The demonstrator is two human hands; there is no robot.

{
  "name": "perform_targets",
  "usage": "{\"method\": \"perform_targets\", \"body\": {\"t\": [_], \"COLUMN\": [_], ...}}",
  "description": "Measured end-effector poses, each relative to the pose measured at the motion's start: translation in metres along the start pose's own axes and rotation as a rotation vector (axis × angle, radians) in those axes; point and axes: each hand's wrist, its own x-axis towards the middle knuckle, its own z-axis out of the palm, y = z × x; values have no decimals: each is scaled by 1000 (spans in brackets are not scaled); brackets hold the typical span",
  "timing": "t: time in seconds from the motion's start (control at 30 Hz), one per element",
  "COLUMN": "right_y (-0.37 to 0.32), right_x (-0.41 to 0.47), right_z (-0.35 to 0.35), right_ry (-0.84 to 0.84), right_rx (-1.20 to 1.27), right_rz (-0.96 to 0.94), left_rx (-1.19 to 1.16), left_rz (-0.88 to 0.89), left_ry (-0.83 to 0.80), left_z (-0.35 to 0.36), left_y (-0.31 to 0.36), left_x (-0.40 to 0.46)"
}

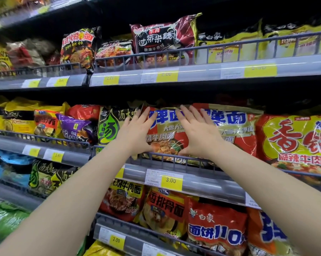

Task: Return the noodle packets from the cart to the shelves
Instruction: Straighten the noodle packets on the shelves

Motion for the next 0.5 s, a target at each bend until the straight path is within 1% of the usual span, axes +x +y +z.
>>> {"method": "perform_targets", "body": {"t": [0.13, 0.23, 0.33, 0.43, 0.5], "right_y": [2, 2, -6, -13, -14], "right_x": [6, 9, 14, 15, 14], "right_z": [9, 10, 12, 12, 10], "right_ry": [-42, -80, -74, -70, -75], "right_rx": [-32, -52, -85, -102, -63], "right_rz": [23, 59, 81, 93, 95], "left_rx": [159, 199, 220, 164, -36], "left_rz": [22, 24, 25, 66, 95], "left_ry": [-25, 1, 22, 44, 98], "left_z": [8, 13, 16, 14, 13], "left_y": [-1, -2, -2, -1, -4], "left_x": [13, 17, 18, 14, 9]}}
